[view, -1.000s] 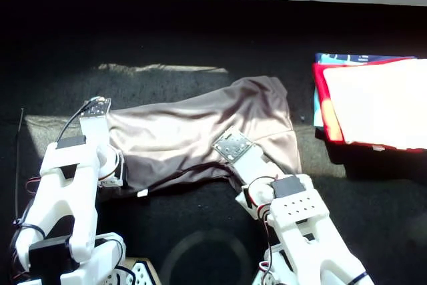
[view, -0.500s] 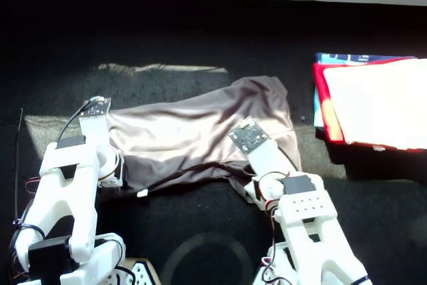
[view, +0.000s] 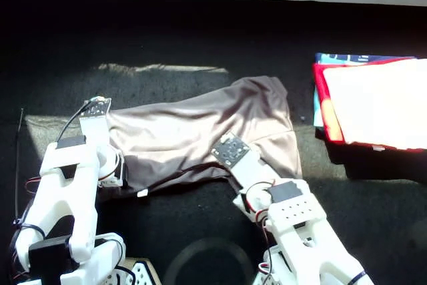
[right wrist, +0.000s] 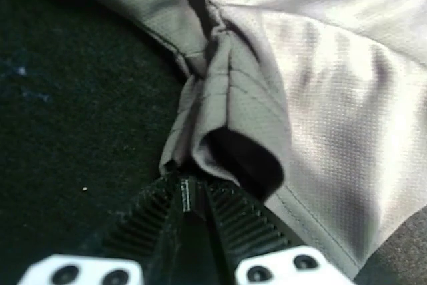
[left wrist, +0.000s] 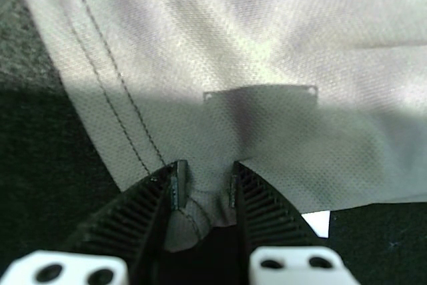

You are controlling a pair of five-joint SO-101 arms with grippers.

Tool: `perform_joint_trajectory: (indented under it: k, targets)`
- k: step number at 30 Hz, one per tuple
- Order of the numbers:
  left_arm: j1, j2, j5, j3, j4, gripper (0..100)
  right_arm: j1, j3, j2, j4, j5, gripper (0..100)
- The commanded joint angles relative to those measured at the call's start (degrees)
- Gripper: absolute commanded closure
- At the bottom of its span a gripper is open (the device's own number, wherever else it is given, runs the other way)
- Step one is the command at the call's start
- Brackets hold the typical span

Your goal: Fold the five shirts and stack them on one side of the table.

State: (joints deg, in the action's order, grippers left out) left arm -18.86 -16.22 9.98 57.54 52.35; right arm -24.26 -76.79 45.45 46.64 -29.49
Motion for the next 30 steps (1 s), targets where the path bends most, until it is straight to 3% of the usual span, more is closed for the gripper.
perform_joint_trajectory:
  k: [1,7,14,17,25,30]
  targets:
    - [-0.75,-0.13,-0.53,0.04,-1.32,87,-2.07,0.48,0.31,2.68,-0.35,99.1]
    - [-0.75,-0.13,-0.53,0.04,-1.32,87,-2.42,4.44,0.31,5.76,-0.35,99.1]
    - [-0.75,-0.13,-0.53,0.04,-1.41,87,-1.27,30.11,0.31,23.52,-0.35,99.1]
    - [-0.75,-0.13,-0.53,0.04,-1.41,87,1.36,36.35,-0.75,19.65,-0.35,99.1]
    - [-0.75,-0.13,-0.53,0.04,-1.41,87,2.51,24.66,-15.52,-0.4,-0.35,99.1]
    - [-0.75,-0.13,-0.53,0.04,-1.41,87,2.42,23.34,-21.93,-2.24,-0.35,99.1]
